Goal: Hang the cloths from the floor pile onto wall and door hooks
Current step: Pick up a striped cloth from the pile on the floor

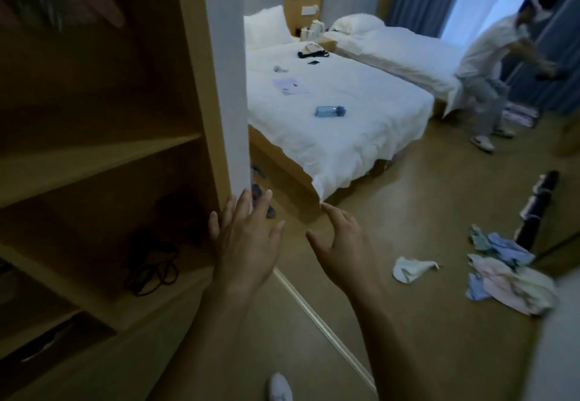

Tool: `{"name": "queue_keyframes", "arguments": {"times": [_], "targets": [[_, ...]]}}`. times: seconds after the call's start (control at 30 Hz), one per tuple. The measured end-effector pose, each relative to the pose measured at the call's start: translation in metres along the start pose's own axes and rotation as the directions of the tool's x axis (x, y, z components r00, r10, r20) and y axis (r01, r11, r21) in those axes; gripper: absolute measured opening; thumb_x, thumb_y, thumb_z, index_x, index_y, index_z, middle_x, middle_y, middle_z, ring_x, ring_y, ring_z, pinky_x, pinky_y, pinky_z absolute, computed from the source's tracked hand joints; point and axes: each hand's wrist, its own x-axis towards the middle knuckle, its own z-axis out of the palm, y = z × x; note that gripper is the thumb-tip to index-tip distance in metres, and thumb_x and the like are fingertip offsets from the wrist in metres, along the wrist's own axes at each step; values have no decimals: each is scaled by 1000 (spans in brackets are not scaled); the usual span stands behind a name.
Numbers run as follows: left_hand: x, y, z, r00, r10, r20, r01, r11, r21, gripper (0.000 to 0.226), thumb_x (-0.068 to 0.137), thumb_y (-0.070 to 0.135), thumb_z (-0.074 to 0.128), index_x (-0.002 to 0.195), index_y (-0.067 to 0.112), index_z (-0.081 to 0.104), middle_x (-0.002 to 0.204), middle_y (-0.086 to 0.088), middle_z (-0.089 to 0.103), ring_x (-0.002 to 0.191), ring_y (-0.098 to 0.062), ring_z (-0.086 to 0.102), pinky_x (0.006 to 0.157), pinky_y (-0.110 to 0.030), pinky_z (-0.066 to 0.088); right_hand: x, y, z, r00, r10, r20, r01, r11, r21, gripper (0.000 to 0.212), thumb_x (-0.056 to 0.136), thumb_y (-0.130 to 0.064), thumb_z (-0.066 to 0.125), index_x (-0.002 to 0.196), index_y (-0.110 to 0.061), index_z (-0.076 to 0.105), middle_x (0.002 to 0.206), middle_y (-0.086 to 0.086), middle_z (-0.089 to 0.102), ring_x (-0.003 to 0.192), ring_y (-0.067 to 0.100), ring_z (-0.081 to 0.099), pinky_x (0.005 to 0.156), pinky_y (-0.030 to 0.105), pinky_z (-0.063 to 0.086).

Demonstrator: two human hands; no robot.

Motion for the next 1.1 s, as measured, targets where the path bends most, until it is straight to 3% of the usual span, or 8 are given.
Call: {"name": "queue_keyframes", "arguments": {"times": [0.2,0.43,0.67,0.8,0.87,1.0,1.1], "targets": [[-49,61,49,961,233,148,-225,972,-69,60,95,56,40,149,40,20,161,4,18,149,-18,8,117,-49,8,-67,71,-38,966,237,-106,-244,968,-57,60,89,-41,61,143,-26,40,141,-2,47,128,13,44,102,26,35],[-72,144,84,878,429,211,-432,901,-37,60,95,56,40,149,39,21,159,3,22,148,-20,14,116,-49,14,-105,136,-94,873,406,-269,-424,906,-11,58,89,-40,60,142,-24,43,145,-1,45,135,14,38,108,31,33],[-77,235,133,803,523,285,-522,848,-88,58,95,56,40,148,40,23,158,3,23,148,-21,15,116,-49,15,-111,212,-155,816,497,-295,-520,854,1,60,89,-39,60,144,-24,41,147,-2,43,135,14,37,108,27,31],[-79,300,163,764,568,306,-559,820,-126,58,95,55,41,148,41,22,159,3,23,148,-21,15,117,-48,15,-105,265,-201,765,546,-341,-564,824,53,53,87,-35,59,137,-21,50,140,-1,51,130,18,46,107,35,40],[-79,330,179,750,583,314,-572,809,-135,57,95,55,41,148,41,22,159,3,21,148,-21,15,117,-48,15,-102,289,-221,750,557,-357,-579,813,53,56,88,-36,57,141,-24,45,144,-1,48,132,17,44,108,35,39],[-85,380,205,717,596,360,-571,799,-186,56,96,52,42,148,40,24,159,3,21,148,-21,15,117,-48,15,-109,329,-250,719,594,-362,-623,781,43,62,89,-42,58,146,-28,38,148,-3,43,132,16,41,107,29,34],[-91,411,223,682,621,386,-601,777,-188,58,95,51,44,148,39,25,158,2,25,146,-22,19,118,-48,18,-117,349,-268,688,612,-389,-640,765,70,56,89,-34,60,142,-25,45,139,-1,52,123,13,48,91,12,29]]}}
